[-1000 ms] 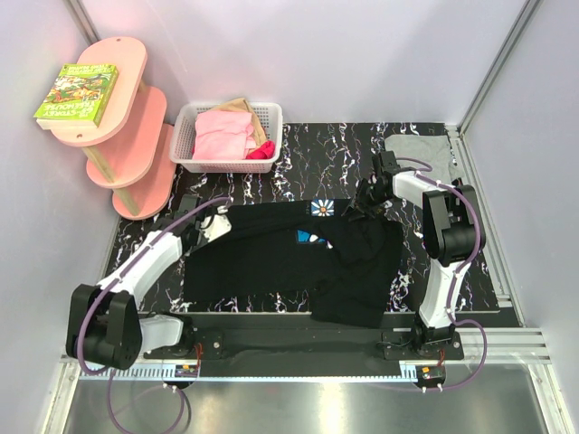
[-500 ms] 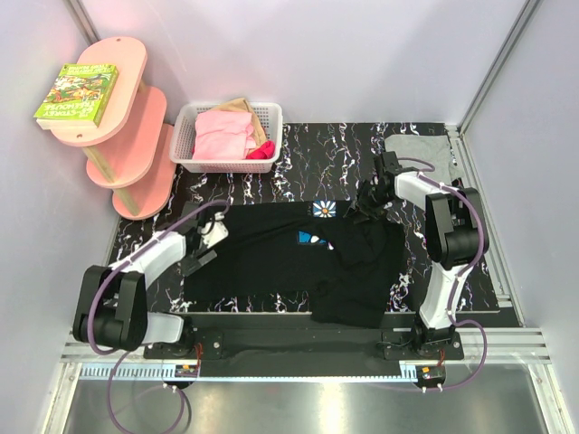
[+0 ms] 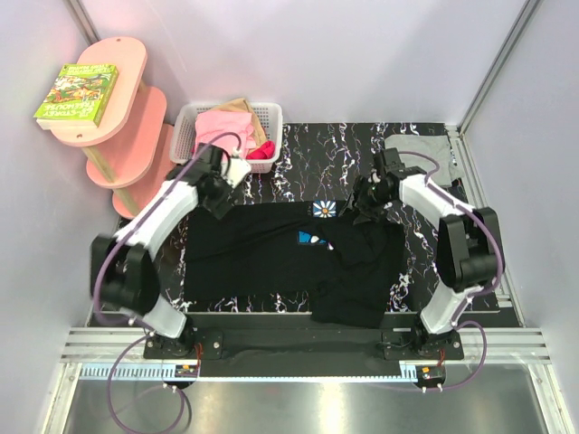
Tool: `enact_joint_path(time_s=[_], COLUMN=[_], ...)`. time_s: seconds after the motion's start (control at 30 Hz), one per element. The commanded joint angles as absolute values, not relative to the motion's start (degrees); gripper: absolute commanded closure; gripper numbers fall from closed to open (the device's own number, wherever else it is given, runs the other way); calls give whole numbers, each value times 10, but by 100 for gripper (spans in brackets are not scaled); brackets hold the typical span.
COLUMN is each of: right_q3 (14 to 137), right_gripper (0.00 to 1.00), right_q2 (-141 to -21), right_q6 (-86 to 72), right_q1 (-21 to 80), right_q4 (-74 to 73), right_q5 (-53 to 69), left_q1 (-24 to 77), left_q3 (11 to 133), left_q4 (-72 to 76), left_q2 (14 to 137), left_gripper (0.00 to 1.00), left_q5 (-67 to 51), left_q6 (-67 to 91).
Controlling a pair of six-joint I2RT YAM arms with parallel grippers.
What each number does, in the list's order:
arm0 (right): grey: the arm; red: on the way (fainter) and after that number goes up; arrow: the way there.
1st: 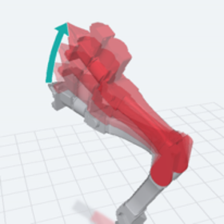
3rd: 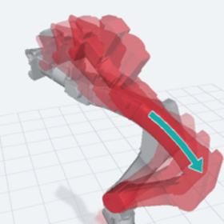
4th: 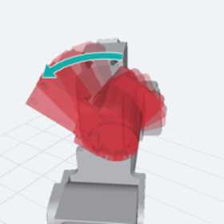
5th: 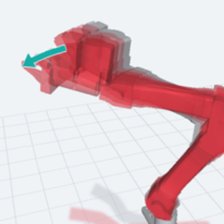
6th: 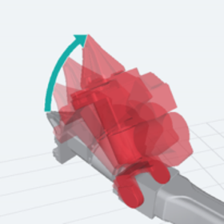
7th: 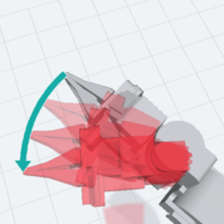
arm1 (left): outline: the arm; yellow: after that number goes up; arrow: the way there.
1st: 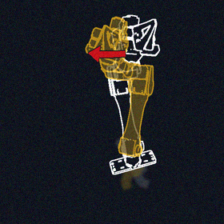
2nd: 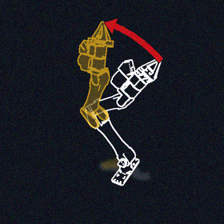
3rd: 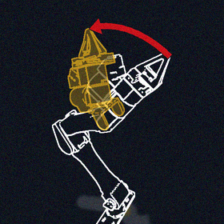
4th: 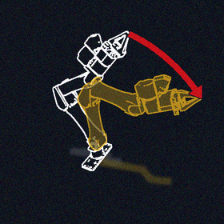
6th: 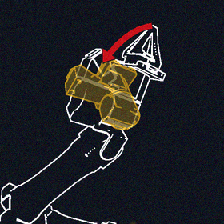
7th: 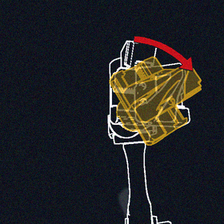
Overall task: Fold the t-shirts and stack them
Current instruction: Fold the flattened tshirt in 1/3 of the way
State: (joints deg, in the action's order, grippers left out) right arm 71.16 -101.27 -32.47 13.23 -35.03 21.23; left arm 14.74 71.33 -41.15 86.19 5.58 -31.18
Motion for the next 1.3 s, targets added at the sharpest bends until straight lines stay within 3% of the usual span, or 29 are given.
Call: enact_joint_path(time_s=[0.0,0.27,0.67,0.8,0.93,1.27], right_q3=[686,575,505,464,470,488], right_gripper=[41,38,41,41,39,44], right_q2=[-941,-916,-939,-881,-853,-842], right_q6=[-309,-315,-317,-339,-364,-438], right_q1=[167,184,214,214,218,271], right_q4=[-387,-369,-352,-374,-372,-330], right_q5=[200,192,151,101,120,157], left_q1=[149,149,149,142,136,136], left_q3=[712,677,597,550,544,545], left_q4=[-433,-397,-352,-320,-312,-315], left_q2=[994,1034,990,967,962,954], left_gripper=[23,24,26,25,26,26], left_q5=[18,60,93,115,111,93], left_q6=[-283,-299,-319,-349,-349,-339])
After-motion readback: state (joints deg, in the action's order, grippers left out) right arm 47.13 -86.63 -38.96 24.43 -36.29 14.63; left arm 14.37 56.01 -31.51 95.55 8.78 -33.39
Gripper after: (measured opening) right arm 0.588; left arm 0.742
